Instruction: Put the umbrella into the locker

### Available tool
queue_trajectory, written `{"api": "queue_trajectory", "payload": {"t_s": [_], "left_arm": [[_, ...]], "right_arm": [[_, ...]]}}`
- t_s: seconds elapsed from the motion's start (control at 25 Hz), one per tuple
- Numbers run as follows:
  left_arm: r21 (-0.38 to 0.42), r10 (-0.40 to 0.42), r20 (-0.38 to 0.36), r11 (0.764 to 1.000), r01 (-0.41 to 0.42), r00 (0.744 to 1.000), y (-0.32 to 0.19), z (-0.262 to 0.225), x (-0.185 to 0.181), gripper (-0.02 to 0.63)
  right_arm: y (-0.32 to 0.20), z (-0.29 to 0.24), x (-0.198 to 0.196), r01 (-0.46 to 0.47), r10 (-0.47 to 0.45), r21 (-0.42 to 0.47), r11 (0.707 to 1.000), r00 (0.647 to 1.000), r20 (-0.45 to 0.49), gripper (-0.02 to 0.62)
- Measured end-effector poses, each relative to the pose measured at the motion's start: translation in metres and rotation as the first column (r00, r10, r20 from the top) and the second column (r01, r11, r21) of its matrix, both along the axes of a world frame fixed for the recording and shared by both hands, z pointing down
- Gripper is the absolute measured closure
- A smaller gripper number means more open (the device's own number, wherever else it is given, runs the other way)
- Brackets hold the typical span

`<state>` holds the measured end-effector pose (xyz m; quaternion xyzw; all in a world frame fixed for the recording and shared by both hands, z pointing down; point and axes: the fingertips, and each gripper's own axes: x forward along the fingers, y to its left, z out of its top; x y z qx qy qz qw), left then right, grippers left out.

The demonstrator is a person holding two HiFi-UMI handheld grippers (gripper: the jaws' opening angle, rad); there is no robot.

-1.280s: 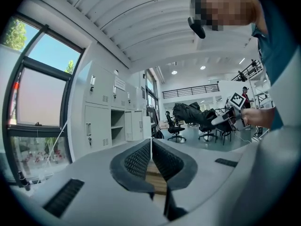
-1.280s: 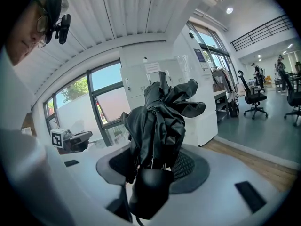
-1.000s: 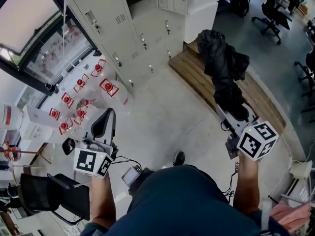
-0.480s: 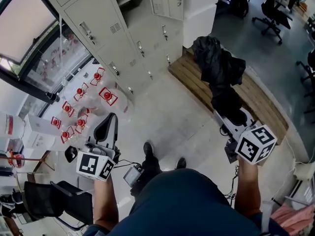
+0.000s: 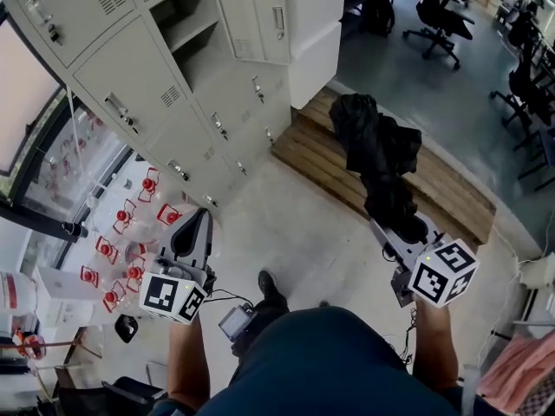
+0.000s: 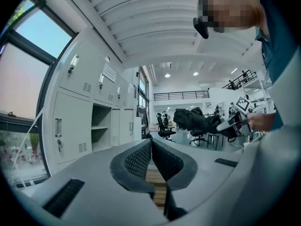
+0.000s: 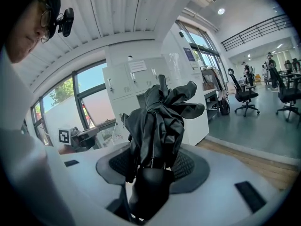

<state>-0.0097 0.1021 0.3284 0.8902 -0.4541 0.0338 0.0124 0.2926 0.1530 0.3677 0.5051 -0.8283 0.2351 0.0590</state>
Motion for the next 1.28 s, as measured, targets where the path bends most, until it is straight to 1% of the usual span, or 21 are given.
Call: {"api": "queue_trajectory", "payload": {"t_s": [0.12,0.32,0.44,0.68,0.8,0.96,1.2,1.28], "left_arm": [[0.011,0.037,-0.009,0.999,-0.037,0.999,-0.033,-0.001,-0.013,0.581],[0.02,0.075,-0.002,0.997,-0.075,0.997,-0.068,0.002,-0.022,0.581],[0.026,0.086,0.003,0.996,-0.086,0.996,-0.083,0.004,-0.032,0.581],[0.047,0.114,0.005,0.992,-0.114,0.993,-0.105,0.006,-0.033,0.581],[0.05,0.139,0.001,0.989,-0.138,0.99,-0.137,0.001,-0.05,0.581],[0.035,0.146,-0.024,0.989,-0.145,0.989,-0.183,-0.001,-0.077,0.581],[0.036,0.166,-0.038,0.986,-0.164,0.985,-0.214,0.002,-0.104,0.581],[0.036,0.154,-0.037,0.988,-0.153,0.987,-0.223,0.001,-0.116,0.581]], "right_arm": [[-0.017,0.001,-0.015,-0.029,0.029,-0.004,1.0,1.0,-0.003,0.378],[-0.035,0.003,-0.026,-0.071,0.071,-0.002,0.997,0.997,0.021,0.378],[-0.041,0.004,-0.036,-0.082,0.082,0.011,0.997,0.996,0.023,0.378],[-0.048,0.011,-0.039,-0.123,0.122,0.031,0.992,0.992,0.032,0.379],[-0.075,0.005,-0.058,-0.14,0.139,0.02,0.99,0.989,0.041,0.378],[-0.118,-0.003,-0.084,-0.157,0.157,0.006,0.988,0.986,0.052,0.379],[-0.159,-0.012,-0.111,-0.163,0.163,0.015,0.986,0.986,0.044,0.378],[-0.174,-0.015,-0.12,-0.153,0.152,0.015,0.988,0.987,0.046,0.379]]}}
